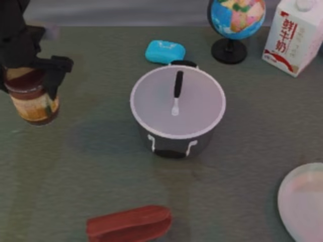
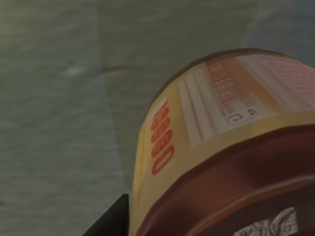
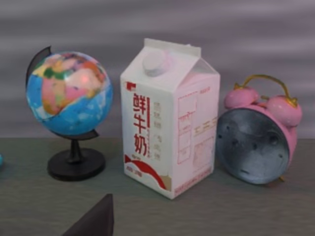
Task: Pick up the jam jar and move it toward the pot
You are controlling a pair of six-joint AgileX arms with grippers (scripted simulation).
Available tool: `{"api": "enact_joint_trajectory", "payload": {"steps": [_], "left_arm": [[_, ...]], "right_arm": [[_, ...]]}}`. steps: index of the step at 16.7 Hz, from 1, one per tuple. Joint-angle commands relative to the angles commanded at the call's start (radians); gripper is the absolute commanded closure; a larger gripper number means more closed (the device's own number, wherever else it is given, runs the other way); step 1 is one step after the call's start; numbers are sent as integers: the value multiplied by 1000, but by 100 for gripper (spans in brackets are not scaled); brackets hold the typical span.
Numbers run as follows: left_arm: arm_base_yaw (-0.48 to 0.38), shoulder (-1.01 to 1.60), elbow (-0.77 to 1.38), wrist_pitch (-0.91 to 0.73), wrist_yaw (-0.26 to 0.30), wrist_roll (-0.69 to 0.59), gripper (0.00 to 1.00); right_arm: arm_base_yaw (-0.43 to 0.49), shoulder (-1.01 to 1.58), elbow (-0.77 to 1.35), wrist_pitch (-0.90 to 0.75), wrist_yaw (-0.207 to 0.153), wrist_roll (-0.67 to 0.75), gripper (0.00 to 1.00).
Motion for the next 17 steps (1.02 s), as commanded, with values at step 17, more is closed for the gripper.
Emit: {"api": "enact_joint_trajectory", "payload": {"steps": [17], "left_arm": [[-162,141,-1,157,0,-348,100]], "right_arm": [[0,0,0,0,0,0,0]]}}
